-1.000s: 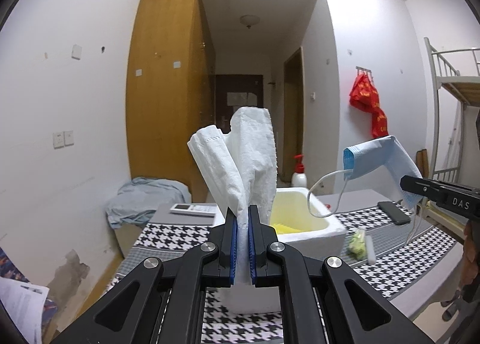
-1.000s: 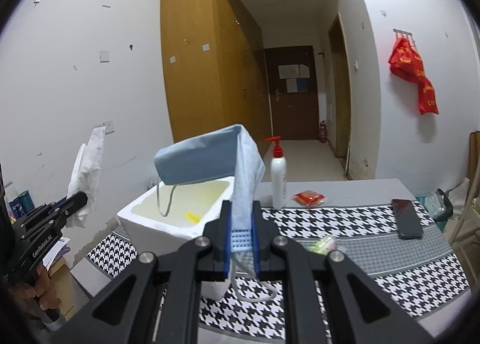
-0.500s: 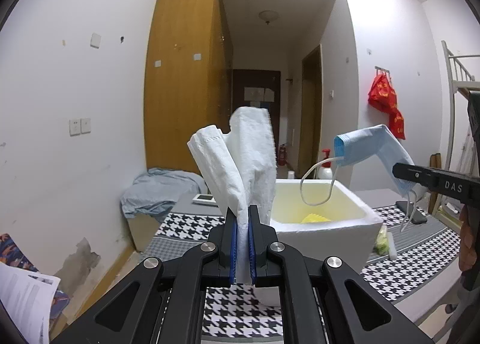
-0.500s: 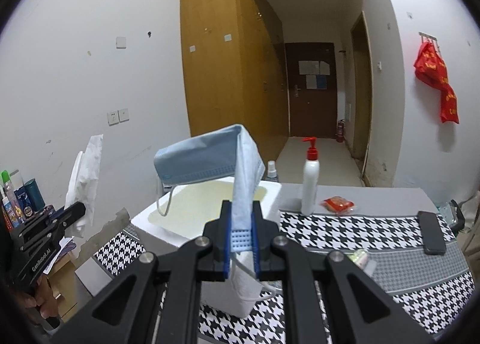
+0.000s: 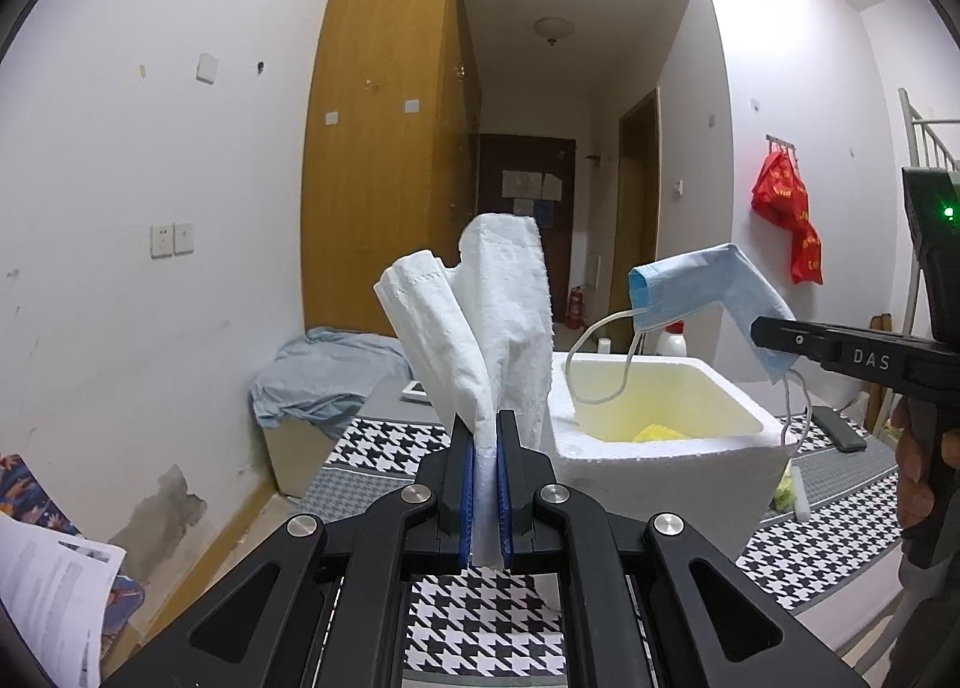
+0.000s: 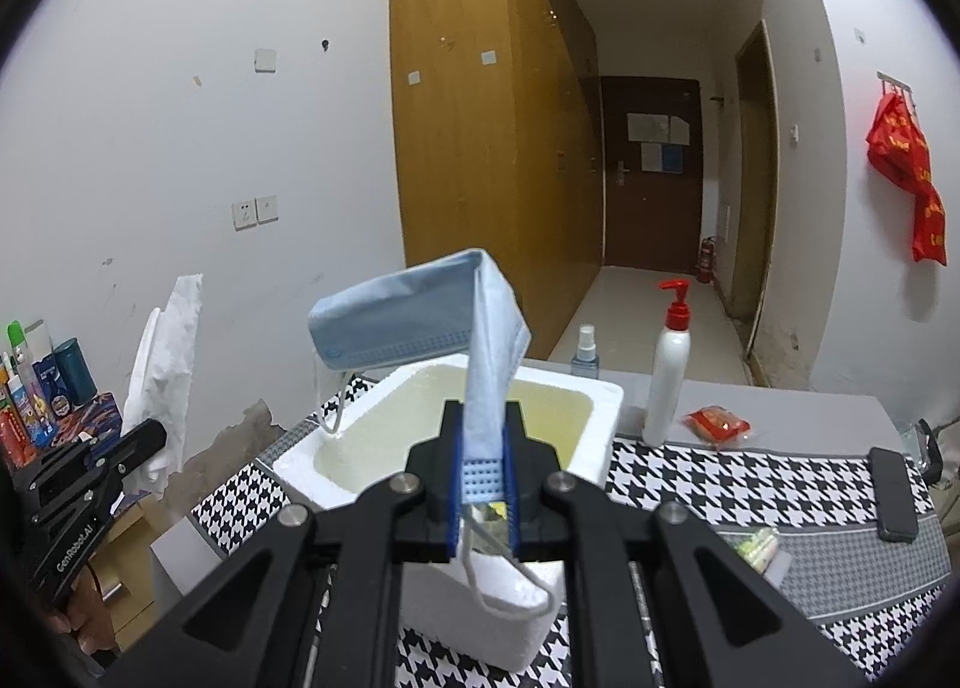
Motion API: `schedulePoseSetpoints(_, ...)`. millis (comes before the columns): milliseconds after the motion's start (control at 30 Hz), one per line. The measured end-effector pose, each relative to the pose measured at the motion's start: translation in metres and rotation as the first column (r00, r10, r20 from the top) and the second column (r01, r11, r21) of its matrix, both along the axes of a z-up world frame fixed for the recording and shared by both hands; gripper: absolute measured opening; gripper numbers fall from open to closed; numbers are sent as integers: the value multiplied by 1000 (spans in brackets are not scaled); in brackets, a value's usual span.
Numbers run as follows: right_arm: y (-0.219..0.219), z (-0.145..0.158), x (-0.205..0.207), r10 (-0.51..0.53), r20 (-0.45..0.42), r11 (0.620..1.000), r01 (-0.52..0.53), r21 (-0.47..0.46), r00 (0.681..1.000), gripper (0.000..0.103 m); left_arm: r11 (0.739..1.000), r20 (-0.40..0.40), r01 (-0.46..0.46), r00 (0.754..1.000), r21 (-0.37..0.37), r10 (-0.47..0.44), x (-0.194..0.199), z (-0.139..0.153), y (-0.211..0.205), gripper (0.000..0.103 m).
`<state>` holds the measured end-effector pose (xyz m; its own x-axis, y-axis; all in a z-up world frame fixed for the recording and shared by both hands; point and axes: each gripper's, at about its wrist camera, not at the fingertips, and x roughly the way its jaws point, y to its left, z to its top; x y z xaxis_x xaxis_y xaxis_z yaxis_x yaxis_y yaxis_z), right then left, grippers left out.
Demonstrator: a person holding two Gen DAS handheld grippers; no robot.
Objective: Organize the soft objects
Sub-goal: 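Lower the blue mask into the foam box and open the right gripper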
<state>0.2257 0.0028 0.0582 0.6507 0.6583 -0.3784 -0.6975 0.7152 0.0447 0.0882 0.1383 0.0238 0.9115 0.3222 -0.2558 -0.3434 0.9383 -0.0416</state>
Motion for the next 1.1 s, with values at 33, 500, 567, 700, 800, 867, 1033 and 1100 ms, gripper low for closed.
schedulePoseSetpoints(33,2,0,1,2,-3,1000,-2,-3,1000,15,1000,-1,-3,1000,1,3,0,0,1,7)
schedulePoseSetpoints(500,25,-9,22,-8,-49,1000,6,-30,999,15,999,-10,-39,999,-13,39,1,-5,11,7)
schedulePoseSetpoints(567,28,-11,25,-8,-57,999,6,-34,998,15,999,-15,-43,999,-14,43,2,-7,12,7)
schedulePoseSetpoints(700,34,-15,32,-13,-68,999,9,-50,998,15,998,-18,-54,998,-16,54,4,-8,15,7)
schedulePoseSetpoints(800,37,-19,37,-22,-80,998,18,-58,997,40,998,-23,-60,998,-26,60,8,-11,19,7)
schedulePoseSetpoints(867,39,-22,39,-34,-76,997,29,-68,996,83,998,-28,-60,998,-28,59,10,-13,20,7)
schedulePoseSetpoints(1033,33,-21,40,-52,-75,998,50,-27,996,96,998,-41,-61,997,-31,59,14,-16,22,7)
schedulePoseSetpoints(1100,34,-21,41,-59,-73,998,56,-30,996,96,998,-41,-60,997,-33,59,14,-16,21,7)
